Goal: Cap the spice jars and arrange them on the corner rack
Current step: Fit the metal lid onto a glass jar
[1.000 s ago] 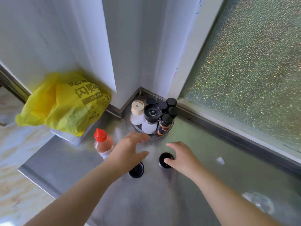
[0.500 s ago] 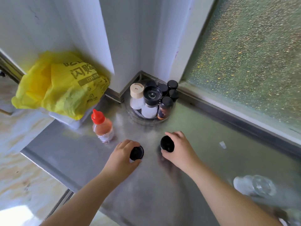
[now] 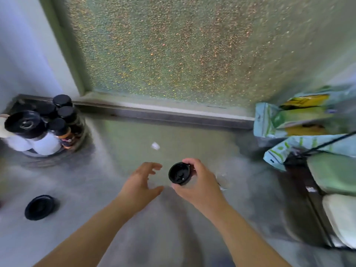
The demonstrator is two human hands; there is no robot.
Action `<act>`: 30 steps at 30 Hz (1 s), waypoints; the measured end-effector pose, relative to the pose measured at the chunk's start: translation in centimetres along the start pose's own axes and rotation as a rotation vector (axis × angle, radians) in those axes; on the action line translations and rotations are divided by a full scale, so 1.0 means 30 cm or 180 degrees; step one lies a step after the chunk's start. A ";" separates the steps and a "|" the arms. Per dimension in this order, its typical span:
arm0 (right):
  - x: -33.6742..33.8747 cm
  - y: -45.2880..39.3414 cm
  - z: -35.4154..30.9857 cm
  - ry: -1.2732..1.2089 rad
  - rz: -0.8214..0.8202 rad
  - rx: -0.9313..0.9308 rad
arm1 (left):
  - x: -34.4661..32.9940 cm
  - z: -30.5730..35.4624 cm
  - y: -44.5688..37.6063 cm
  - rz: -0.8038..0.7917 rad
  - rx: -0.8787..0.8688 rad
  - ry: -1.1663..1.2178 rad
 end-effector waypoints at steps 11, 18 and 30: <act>0.108 -0.083 0.091 0.0523 -0.0483 0.0277 | -0.283 0.055 -0.087 -0.0406 0.0583 0.0756; 0.061 -0.133 0.069 0.0847 -0.0660 0.0538 | -0.268 0.059 -0.084 -0.0090 0.0620 0.0950; 0.103 -0.119 -0.177 0.0735 -0.1091 0.0963 | 0.050 0.228 -0.030 0.0265 -0.0510 0.0272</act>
Point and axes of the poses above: each hand's wrist, its own y-axis away from the middle knuckle, its own x-axis out of the back of the hand, z = x × y, the point moved 8 cm from there along -y, towards the middle knuckle, and after that the axes turned 11 degrees about z, right-handed, at the moved point
